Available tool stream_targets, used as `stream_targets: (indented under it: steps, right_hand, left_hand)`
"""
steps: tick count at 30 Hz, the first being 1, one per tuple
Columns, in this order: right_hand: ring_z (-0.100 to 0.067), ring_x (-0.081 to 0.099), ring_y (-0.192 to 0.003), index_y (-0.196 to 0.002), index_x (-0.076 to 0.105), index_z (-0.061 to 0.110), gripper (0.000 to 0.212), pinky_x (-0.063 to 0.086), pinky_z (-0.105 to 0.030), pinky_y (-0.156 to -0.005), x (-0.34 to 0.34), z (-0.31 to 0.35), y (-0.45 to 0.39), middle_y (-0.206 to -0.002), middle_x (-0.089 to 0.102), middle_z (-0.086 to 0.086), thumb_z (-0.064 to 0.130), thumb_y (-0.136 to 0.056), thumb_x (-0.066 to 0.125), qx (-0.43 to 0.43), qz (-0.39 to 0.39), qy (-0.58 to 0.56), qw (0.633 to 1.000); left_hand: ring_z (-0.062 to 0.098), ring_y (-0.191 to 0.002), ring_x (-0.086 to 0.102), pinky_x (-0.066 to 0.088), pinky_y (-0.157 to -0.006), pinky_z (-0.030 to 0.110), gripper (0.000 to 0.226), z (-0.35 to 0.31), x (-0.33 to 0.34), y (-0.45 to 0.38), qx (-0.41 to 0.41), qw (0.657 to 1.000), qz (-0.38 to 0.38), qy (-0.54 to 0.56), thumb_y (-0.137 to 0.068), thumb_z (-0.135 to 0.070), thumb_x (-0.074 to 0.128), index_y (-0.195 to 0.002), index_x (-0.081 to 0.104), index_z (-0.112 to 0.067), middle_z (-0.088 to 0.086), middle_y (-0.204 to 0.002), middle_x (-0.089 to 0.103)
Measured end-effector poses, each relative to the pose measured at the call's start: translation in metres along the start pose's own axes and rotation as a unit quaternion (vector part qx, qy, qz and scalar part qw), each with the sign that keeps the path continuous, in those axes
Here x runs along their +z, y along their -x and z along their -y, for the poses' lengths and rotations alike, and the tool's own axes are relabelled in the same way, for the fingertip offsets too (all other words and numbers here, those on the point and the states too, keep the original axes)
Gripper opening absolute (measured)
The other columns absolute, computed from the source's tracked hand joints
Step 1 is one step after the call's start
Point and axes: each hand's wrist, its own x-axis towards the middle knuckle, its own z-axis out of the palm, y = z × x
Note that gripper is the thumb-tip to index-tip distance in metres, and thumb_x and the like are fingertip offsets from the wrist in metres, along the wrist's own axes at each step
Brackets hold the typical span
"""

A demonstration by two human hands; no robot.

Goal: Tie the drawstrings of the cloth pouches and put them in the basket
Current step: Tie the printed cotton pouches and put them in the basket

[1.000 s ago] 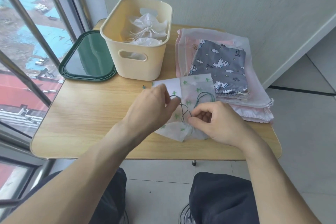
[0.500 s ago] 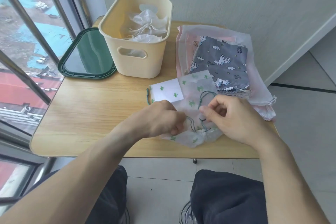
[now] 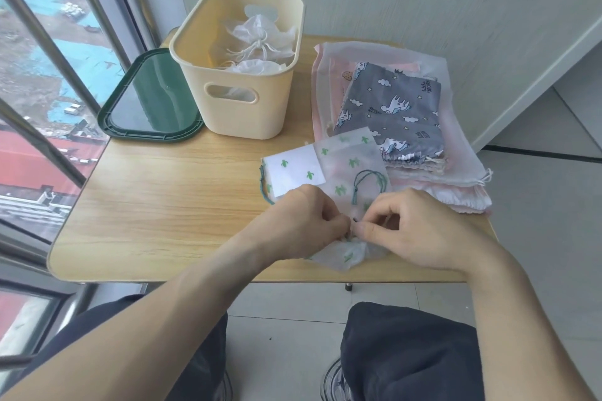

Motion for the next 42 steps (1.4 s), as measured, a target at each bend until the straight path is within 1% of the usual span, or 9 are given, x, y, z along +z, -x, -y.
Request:
stream_targets:
  steps: [5, 10, 16, 22, 26, 28, 33, 37, 42]
  right_hand:
    - [-0.011, 0.065, -0.070, -0.074, 0.071, 0.026, 0.023, 0.055, -0.038, -0.072, -0.001, 0.001, 0.001, -0.073, 0.071, 0.010, 0.043, -0.090, 0.069, 0.021, 0.007, -0.031, 0.999]
    - [-0.008, 0.064, -0.071, -0.075, 0.069, 0.027, 0.022, 0.055, -0.036, -0.071, -0.003, -0.002, 0.000, -0.073, 0.070, 0.012, 0.044, -0.088, 0.071, 0.037, -0.040, -0.032, 0.998]
    - [-0.013, 0.041, -0.047, -0.053, 0.053, 0.014, 0.060, 0.031, -0.029, -0.049, -0.003, 0.006, 0.010, -0.048, 0.044, 0.001, 0.060, -0.092, 0.059, 0.104, -0.039, 0.112, 0.987]
    - [-0.012, 0.022, -0.046, -0.052, 0.029, 0.018, 0.064, 0.019, -0.031, -0.052, 0.005, 0.007, 0.001, -0.049, 0.022, 0.007, 0.057, -0.096, 0.054, 0.084, 0.031, -0.006, 0.996]
    - [-0.011, 0.041, -0.055, -0.064, 0.063, 0.017, 0.042, 0.033, -0.033, -0.058, 0.006, 0.006, -0.002, -0.055, 0.051, -0.002, 0.042, -0.097, 0.062, 0.062, -0.011, -0.108, 0.992]
    - [-0.011, 0.052, -0.064, -0.077, 0.074, 0.020, 0.029, 0.041, -0.033, -0.064, 0.009, 0.009, -0.003, -0.075, 0.069, -0.010, 0.037, -0.098, 0.062, 0.056, -0.044, -0.128, 0.989]
    - [-0.022, 0.059, -0.068, -0.082, 0.070, 0.023, 0.026, 0.050, -0.037, -0.069, 0.019, 0.015, -0.008, -0.079, 0.072, -0.003, 0.034, -0.100, 0.055, 0.063, -0.133, -0.162, 0.976]
    - [-0.006, 0.053, -0.053, -0.091, 0.072, 0.018, 0.019, 0.041, -0.023, -0.054, 0.024, 0.012, -0.013, -0.068, 0.071, 0.006, 0.029, -0.100, 0.059, 0.062, -0.170, -0.201, 0.963]
    - [-0.011, 0.075, -0.089, -0.096, 0.078, 0.022, 0.010, 0.055, -0.029, -0.087, 0.024, 0.016, -0.012, -0.087, 0.079, 0.002, 0.019, -0.094, 0.070, 0.019, -0.161, -0.331, 0.929]
  left_hand:
    - [0.014, -0.050, 0.033, 0.029, -0.049, 0.025, 0.048, 0.000, -0.002, 0.003, 0.001, 0.999, 0.043, 0.010, -0.088, -0.056, 0.063, -0.074, 0.066, -0.010, -0.007, -0.055, 0.041]
    - [0.007, -0.045, 0.033, 0.030, -0.045, 0.017, 0.028, 0.002, -0.004, 0.002, 0.022, 0.999, 0.042, 0.022, -0.091, -0.032, 0.067, -0.069, 0.058, -0.016, -0.014, -0.047, 0.041]
    - [0.011, -0.052, 0.038, 0.033, -0.049, 0.018, 0.030, 0.004, 0.003, 0.002, 0.032, 0.999, 0.015, 0.015, -0.092, -0.037, 0.067, -0.080, 0.062, -0.010, -0.009, -0.062, 0.049]
    - [0.010, -0.050, 0.041, 0.034, -0.051, 0.022, 0.027, 0.004, 0.006, 0.001, 0.036, 0.999, -0.017, 0.032, -0.091, -0.038, 0.067, -0.075, 0.061, -0.017, -0.008, -0.060, 0.052]
    - [0.003, -0.041, 0.038, 0.029, -0.044, 0.016, 0.027, 0.003, 0.003, 0.000, 0.028, 0.997, -0.046, 0.060, -0.089, -0.039, 0.069, -0.073, 0.061, -0.019, -0.012, -0.053, 0.051]
    - [0.004, -0.038, 0.035, 0.027, -0.041, 0.016, 0.027, 0.001, 0.006, 0.001, 0.026, 0.994, -0.058, 0.089, -0.090, -0.037, 0.068, -0.074, 0.059, -0.019, -0.012, -0.051, 0.052]
    - [0.006, -0.049, 0.043, 0.034, -0.046, 0.015, 0.024, -0.003, 0.009, 0.000, 0.043, 0.980, -0.135, 0.139, -0.093, -0.032, 0.063, -0.082, 0.061, -0.010, -0.004, -0.065, 0.060]
    - [0.006, -0.056, 0.050, 0.039, -0.054, 0.013, 0.018, -0.005, 0.011, -0.002, 0.077, 0.954, -0.222, 0.185, -0.092, -0.023, 0.066, -0.080, 0.063, -0.010, -0.007, -0.067, 0.061]
    - [0.009, -0.077, 0.064, 0.050, -0.066, 0.023, 0.011, -0.004, 0.014, -0.003, 0.175, 0.934, -0.271, 0.152, -0.088, -0.022, 0.074, -0.080, 0.068, -0.016, -0.007, -0.086, 0.068]
